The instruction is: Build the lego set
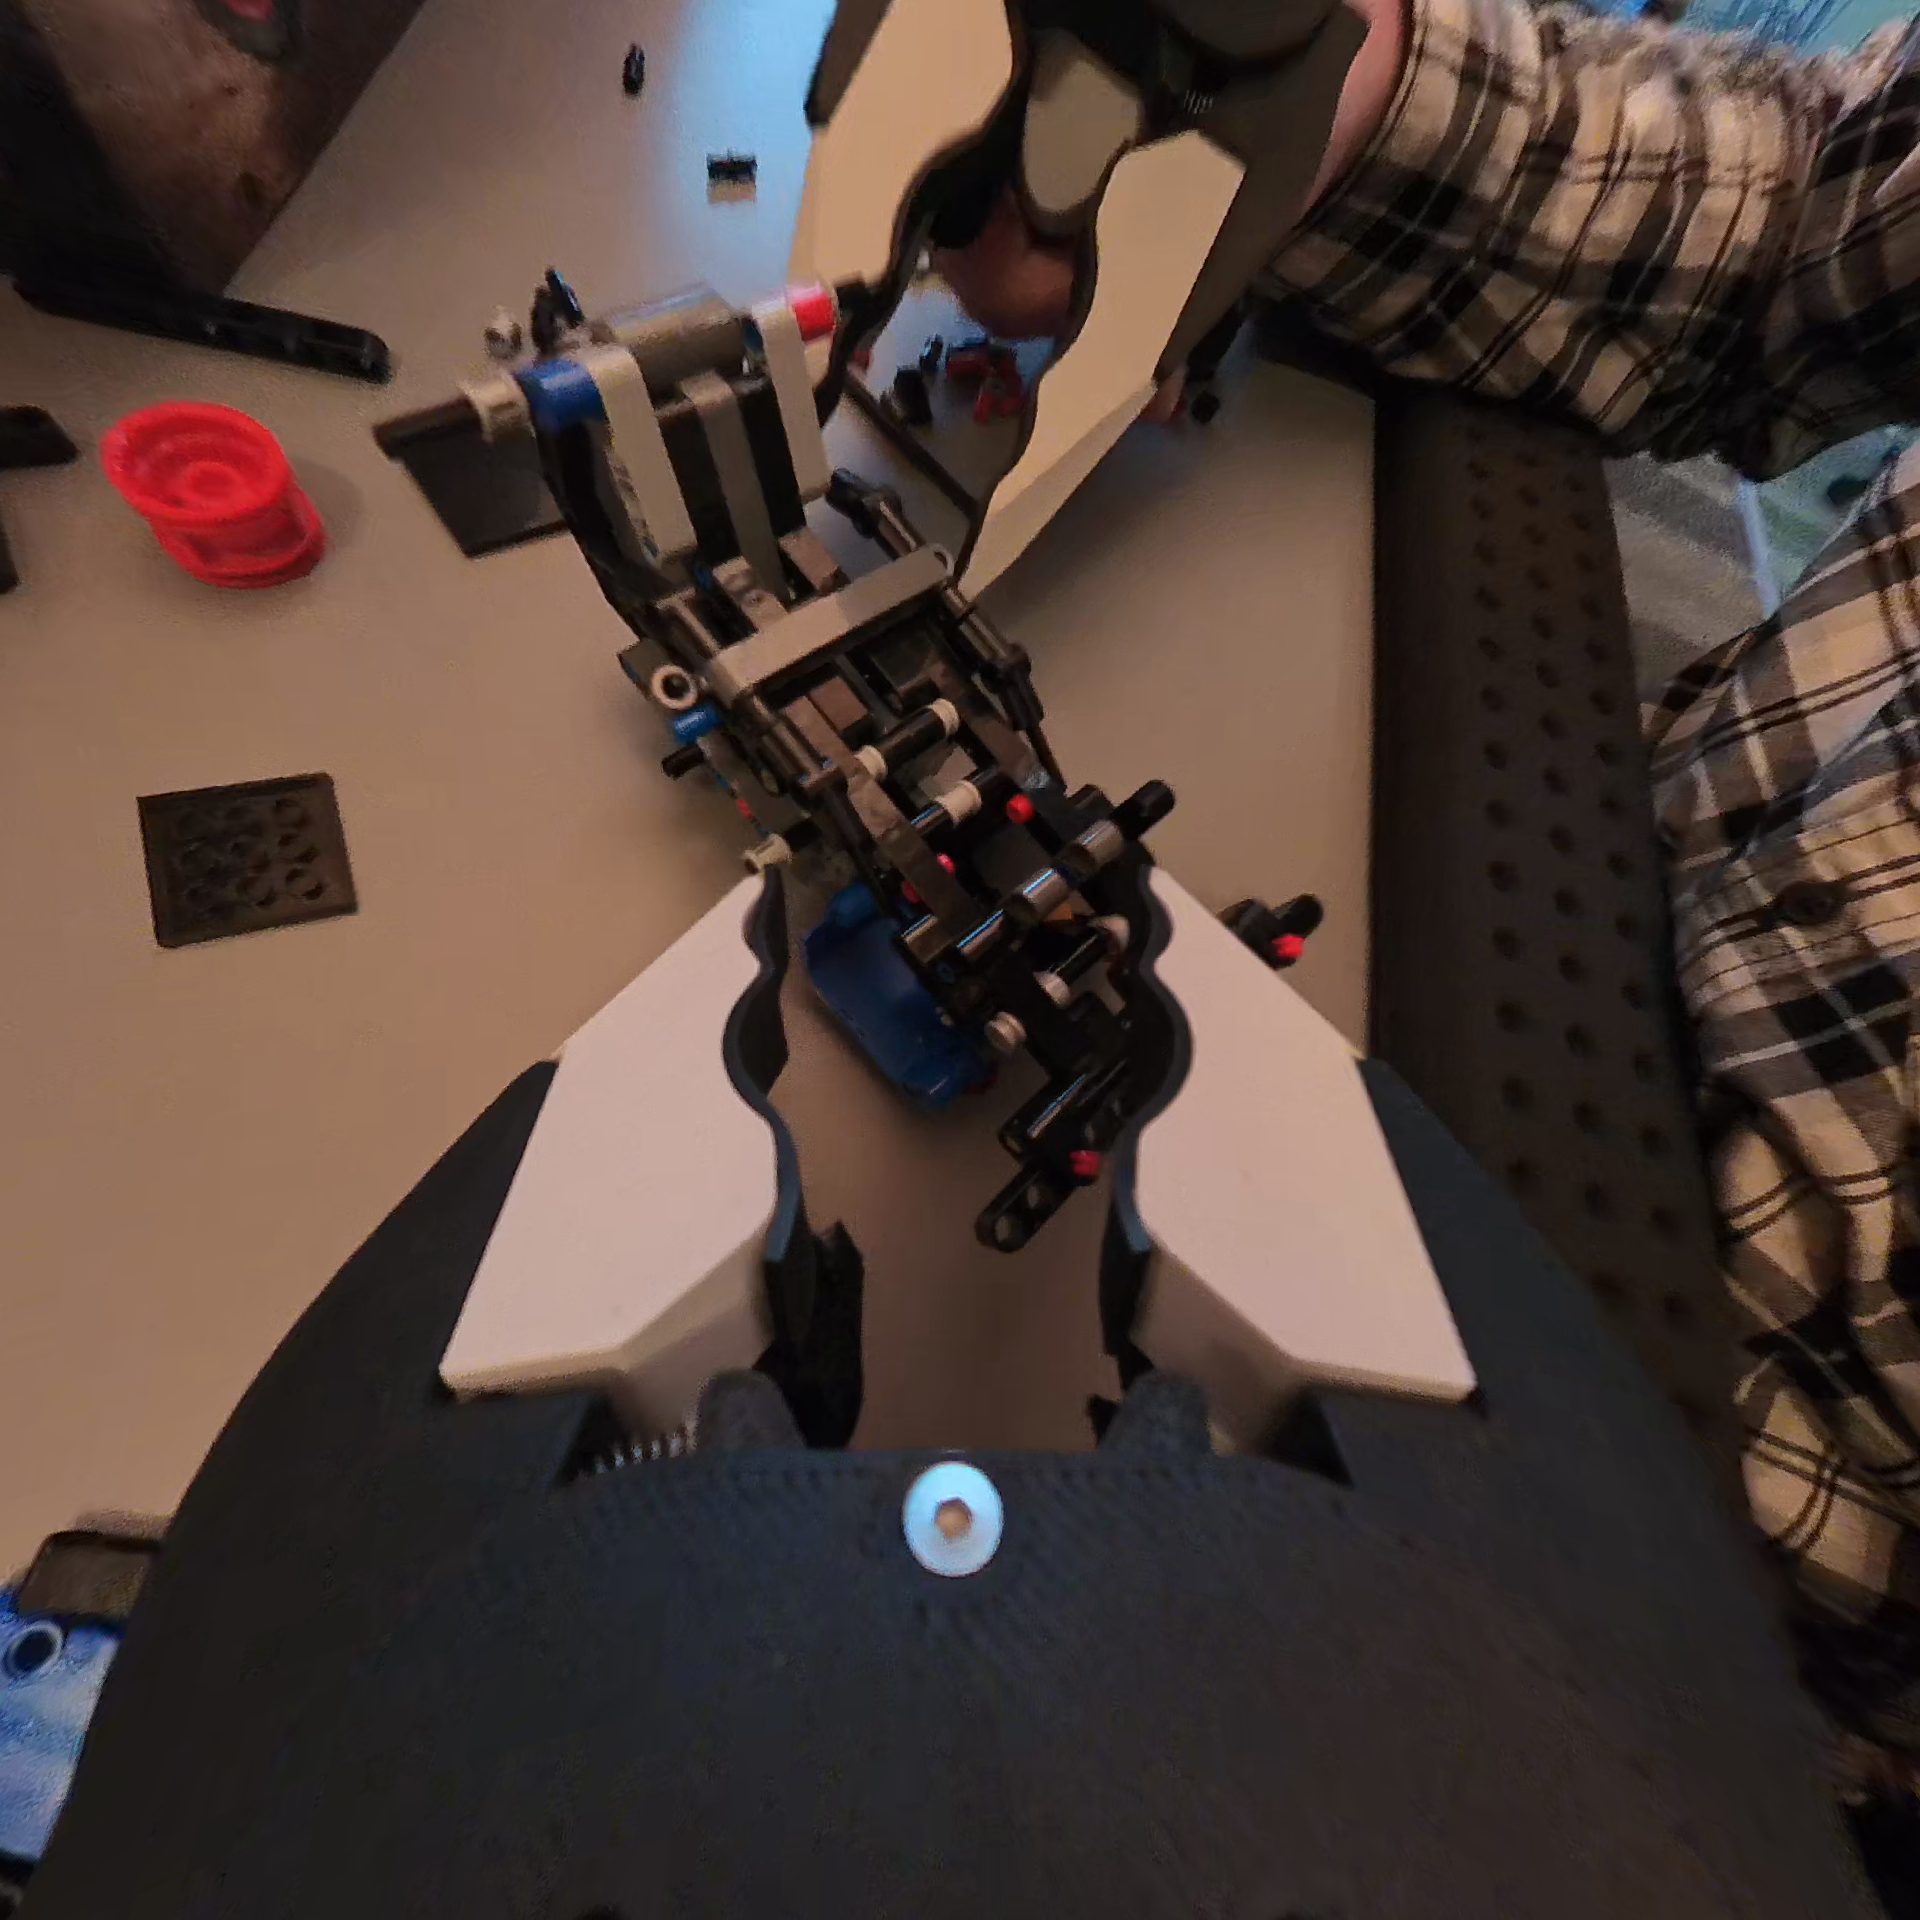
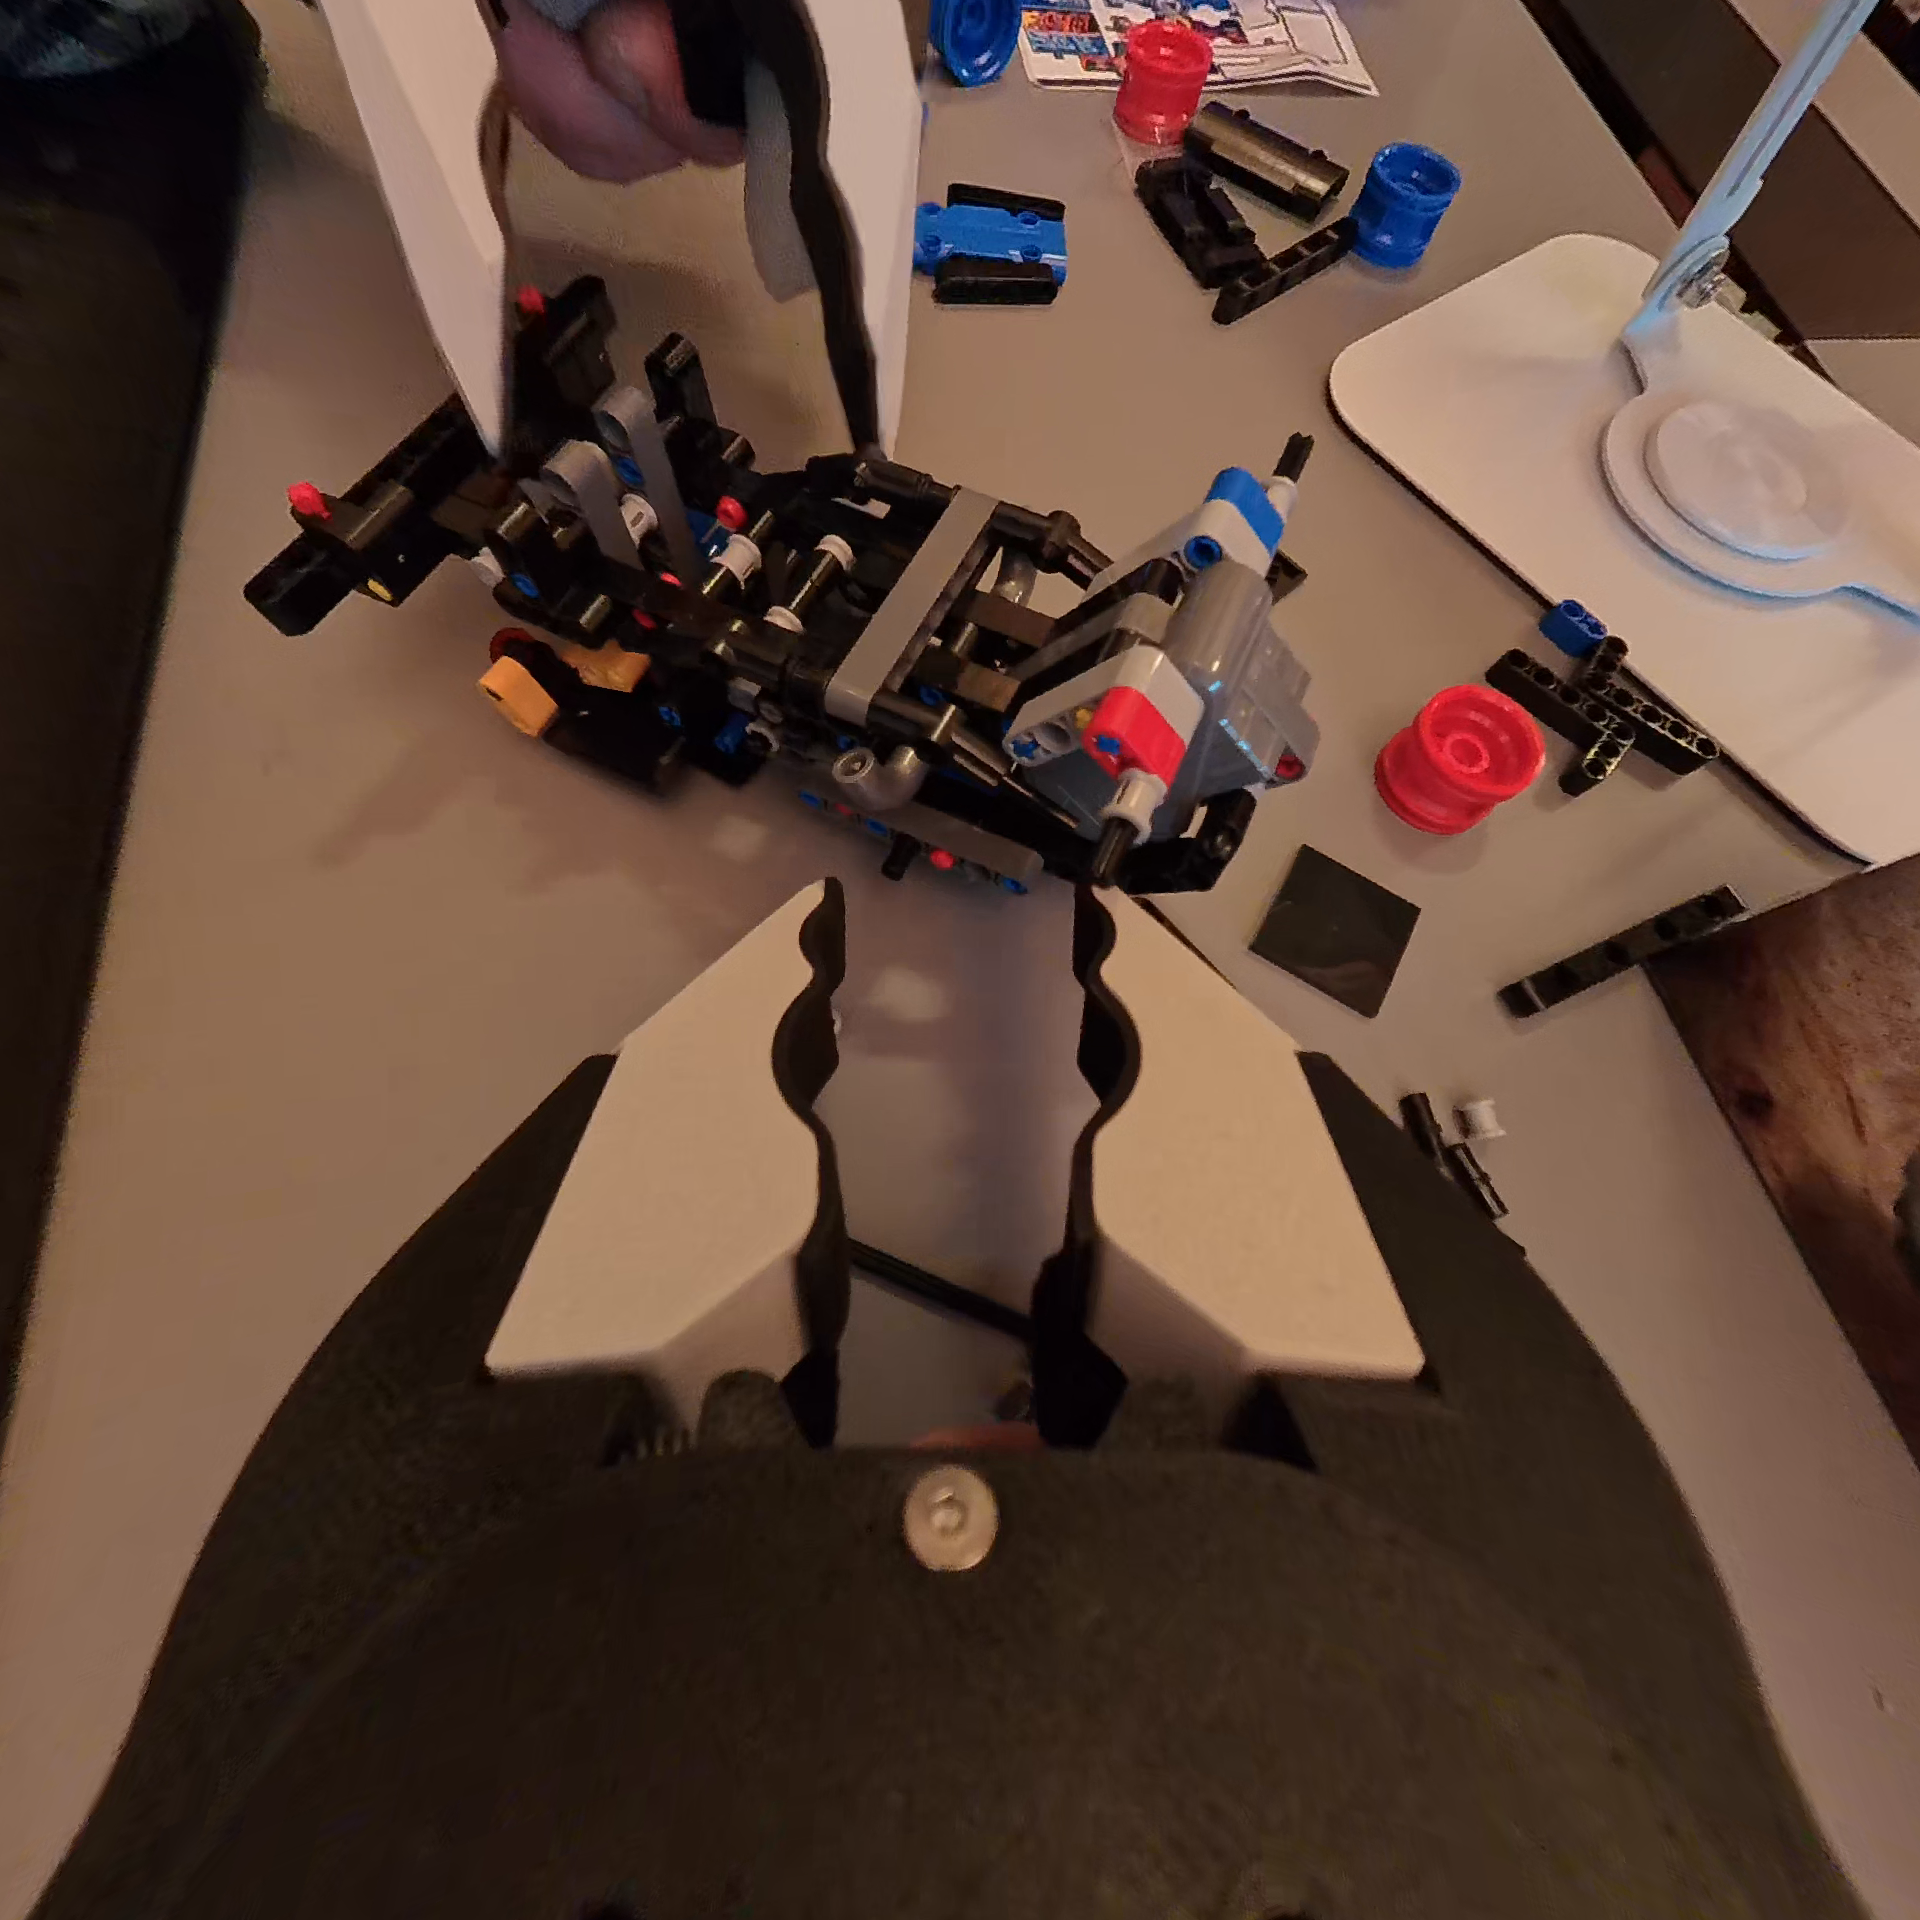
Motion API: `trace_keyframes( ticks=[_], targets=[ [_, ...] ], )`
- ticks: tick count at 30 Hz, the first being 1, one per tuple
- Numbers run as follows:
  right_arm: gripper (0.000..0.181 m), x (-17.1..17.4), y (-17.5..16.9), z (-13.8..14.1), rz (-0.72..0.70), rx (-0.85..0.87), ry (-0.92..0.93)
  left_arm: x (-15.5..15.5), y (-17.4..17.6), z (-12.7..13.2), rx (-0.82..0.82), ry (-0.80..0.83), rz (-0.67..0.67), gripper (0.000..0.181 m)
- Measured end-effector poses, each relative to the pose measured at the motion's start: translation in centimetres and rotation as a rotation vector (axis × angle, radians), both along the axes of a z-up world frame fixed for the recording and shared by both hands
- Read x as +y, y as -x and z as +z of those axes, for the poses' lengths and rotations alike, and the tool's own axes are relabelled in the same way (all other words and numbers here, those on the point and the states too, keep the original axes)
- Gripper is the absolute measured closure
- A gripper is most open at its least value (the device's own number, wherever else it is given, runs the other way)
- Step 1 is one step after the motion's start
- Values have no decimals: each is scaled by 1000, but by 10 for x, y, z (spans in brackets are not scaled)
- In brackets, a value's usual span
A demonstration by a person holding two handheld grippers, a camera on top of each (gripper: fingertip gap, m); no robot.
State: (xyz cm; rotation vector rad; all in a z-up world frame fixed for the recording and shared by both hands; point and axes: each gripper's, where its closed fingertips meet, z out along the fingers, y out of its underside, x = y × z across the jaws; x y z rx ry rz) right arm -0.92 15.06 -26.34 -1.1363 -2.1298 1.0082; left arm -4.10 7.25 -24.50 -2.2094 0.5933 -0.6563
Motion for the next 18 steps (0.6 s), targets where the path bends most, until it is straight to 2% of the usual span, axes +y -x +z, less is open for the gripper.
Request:
trace_keyframes(
  ticks=[6, 8, 12, 14, 18],
  targets=[
    [139, 0, 0, 0, -3, 0, -6, 23, -4, 20, 83, -26, 119, 94],
    [139, 2, 1, -1, -9, -1, -5, 31, -8, 12, 197, 6, 130, 89],
    [139, 4, 1, -1, -14, -4, -5, 42, -3, -17, 449, 118, 147, 89],
    [139, 3, 1, -1, -14, -3, -5, 44, -10, -22, 410, 156, 134, 91],
    [139, 5, 1, 0, -19, -2, -3, 43, -2, -21, 349, 164, 141, 100]
  ],
)
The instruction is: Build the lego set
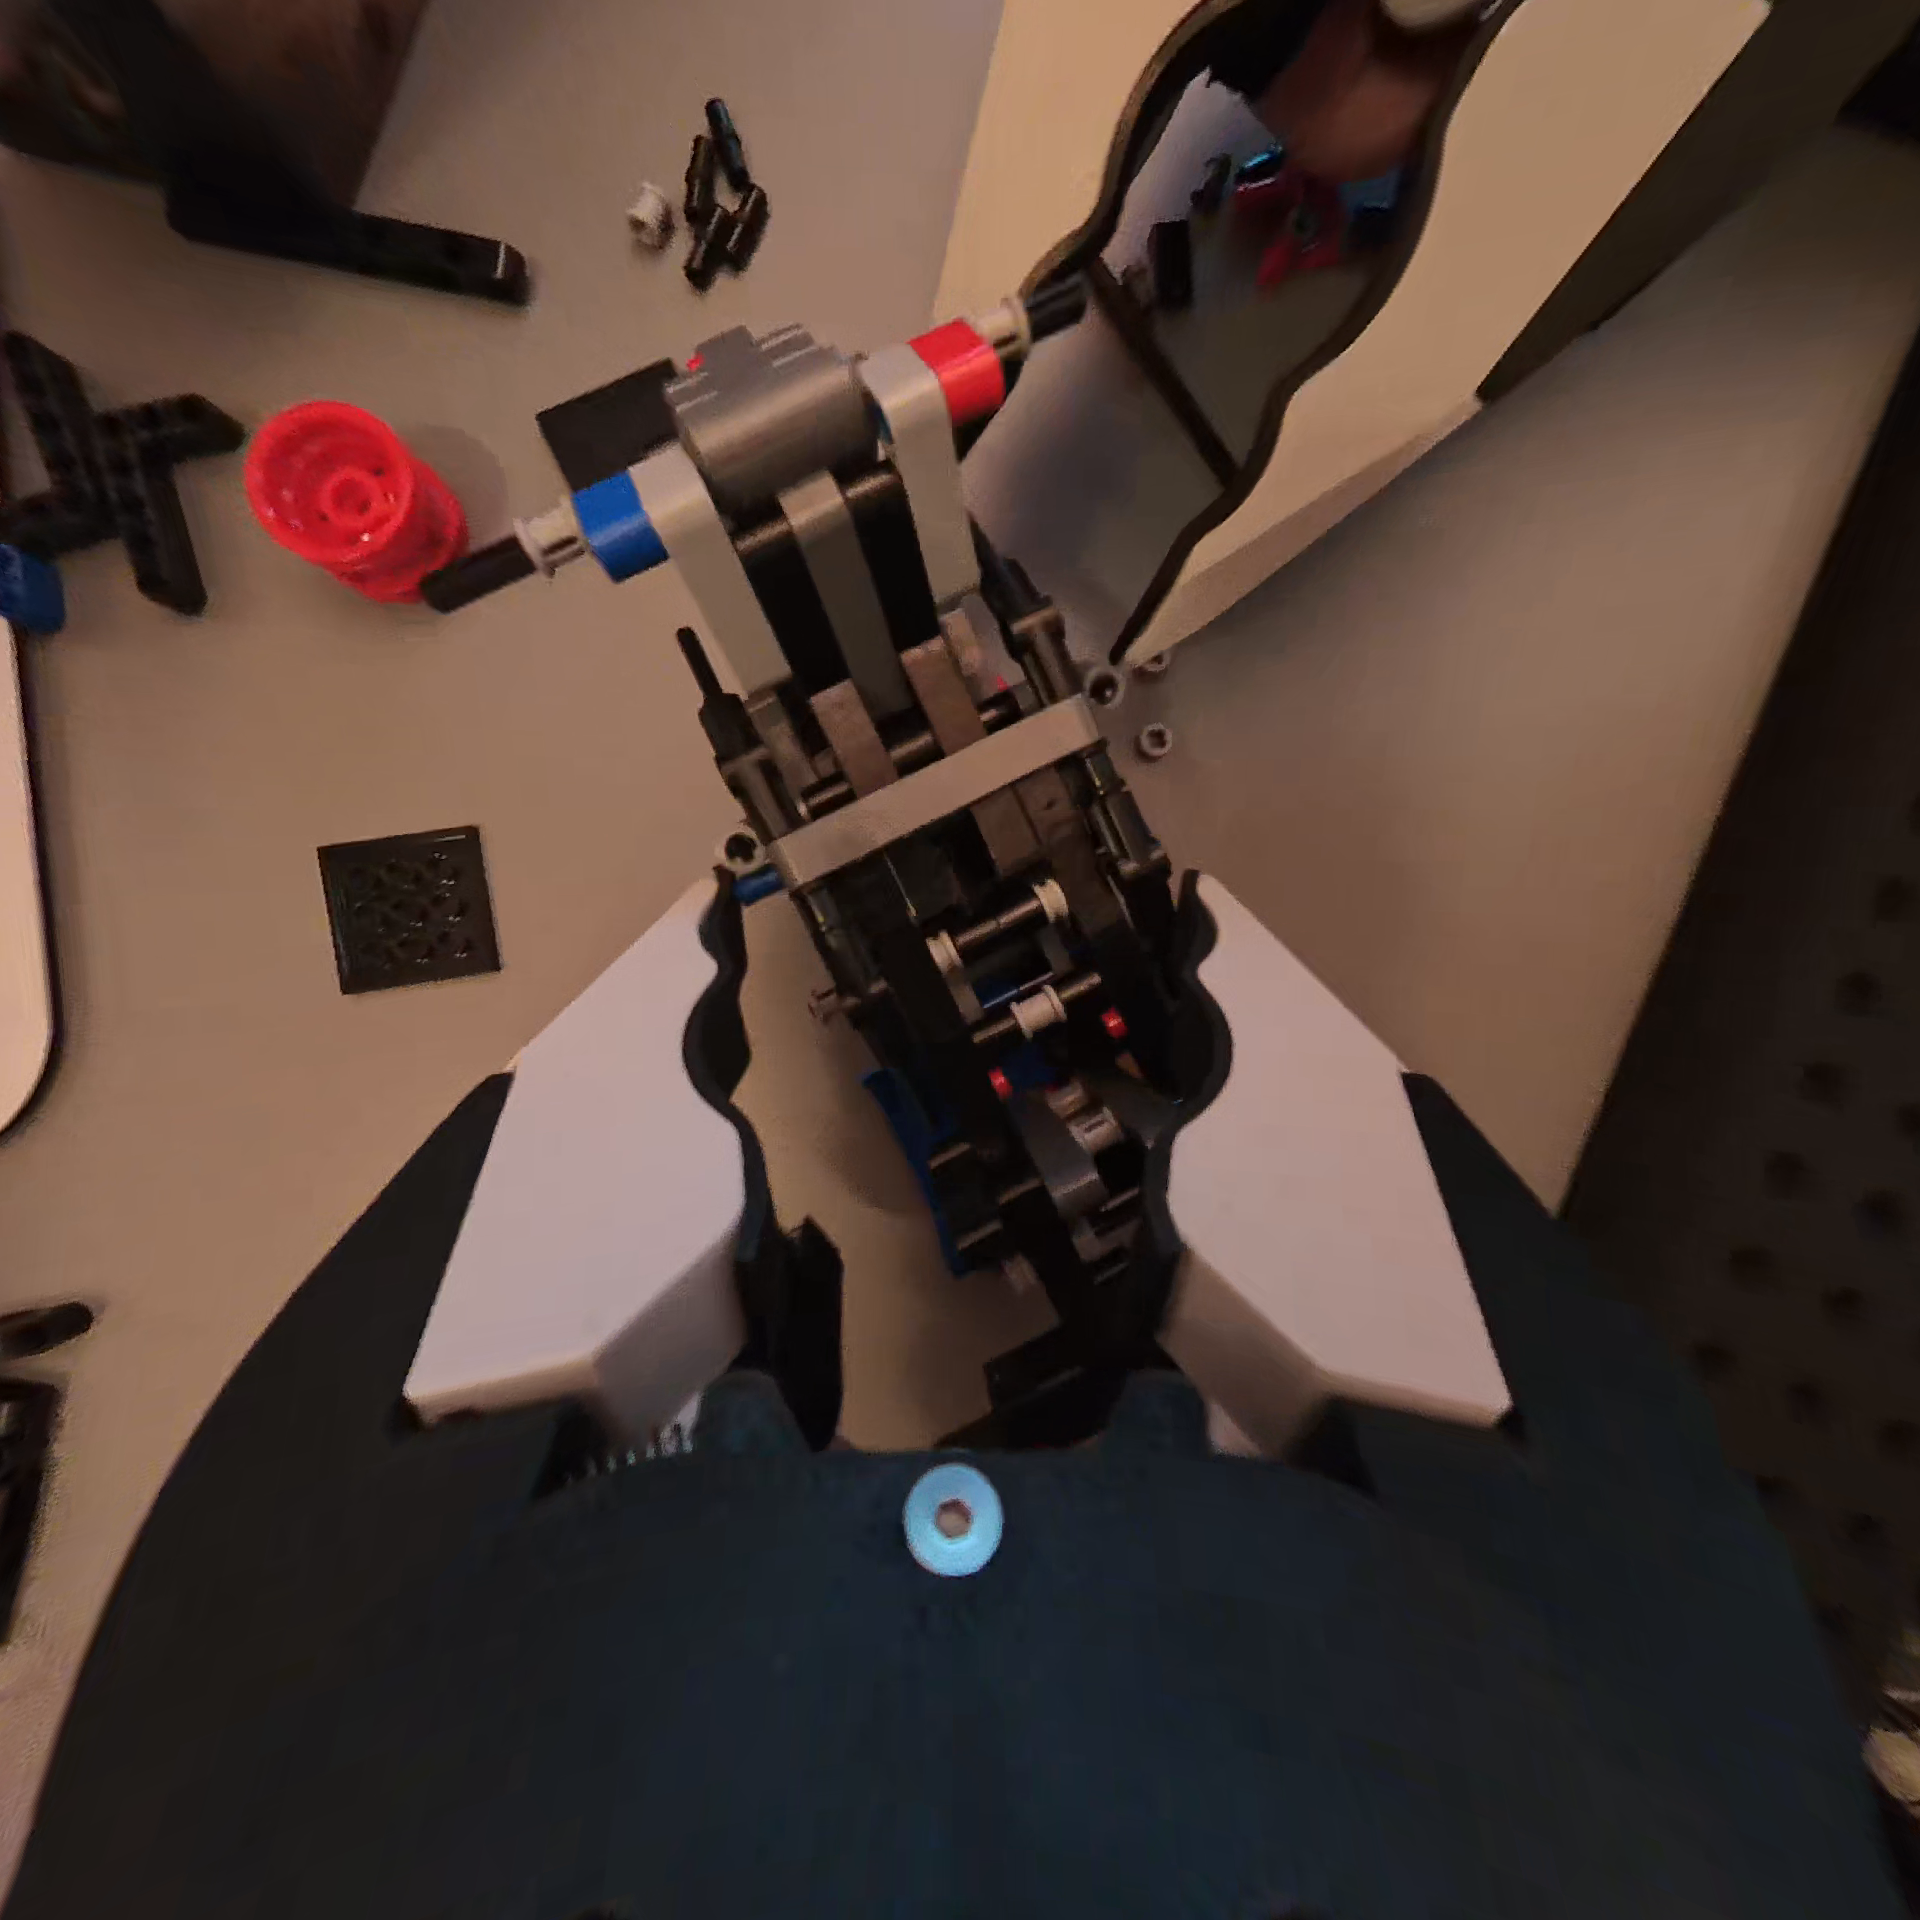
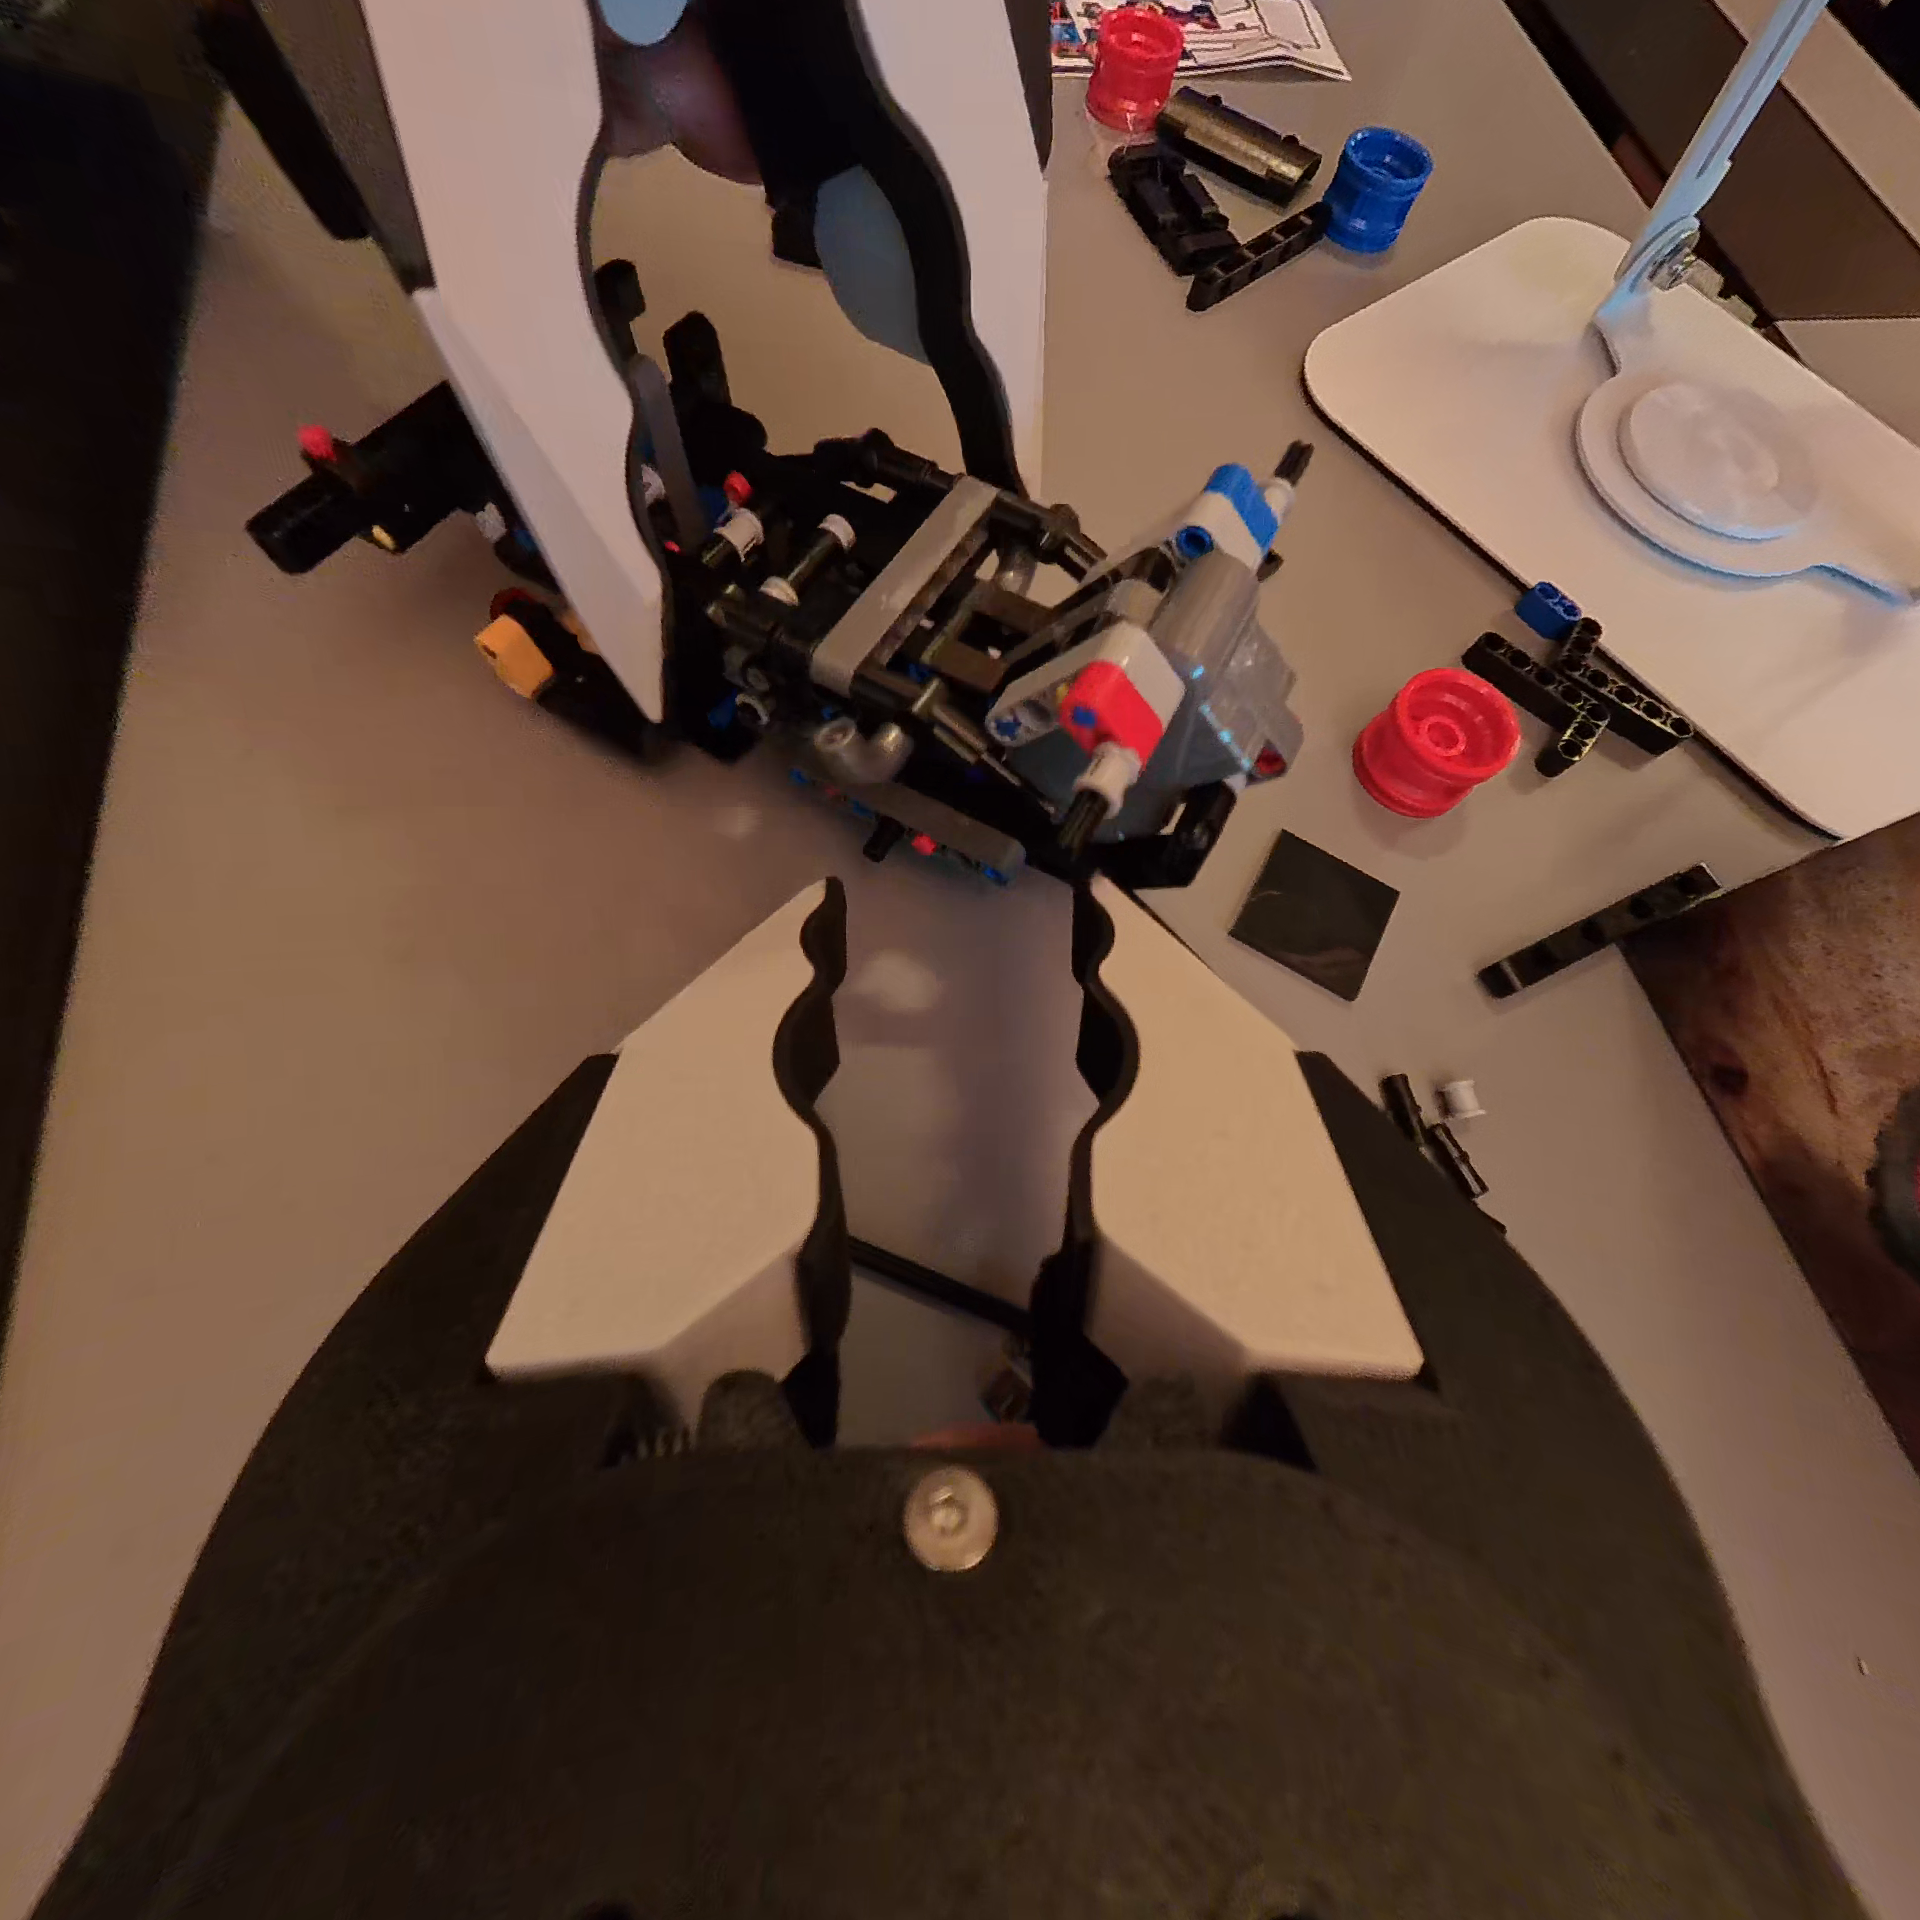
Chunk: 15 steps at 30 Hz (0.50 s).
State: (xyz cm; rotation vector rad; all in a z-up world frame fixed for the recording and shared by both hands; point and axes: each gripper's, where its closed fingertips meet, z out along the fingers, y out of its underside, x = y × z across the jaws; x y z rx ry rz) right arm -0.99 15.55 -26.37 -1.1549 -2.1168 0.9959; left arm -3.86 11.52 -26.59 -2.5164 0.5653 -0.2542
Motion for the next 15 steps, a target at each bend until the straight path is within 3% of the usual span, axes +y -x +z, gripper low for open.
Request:
trace_keyframes(
  ticks=[10, 15],
  targets=[
    [139, 4, 0, 0, -13, -2, 2, -2, 32, 5, -330, -15, 80, 102],
    [139, 5, 1, 4, -24, 5, 28, -1, 25, 24, -465, -99, 27, 102]
  ],
)
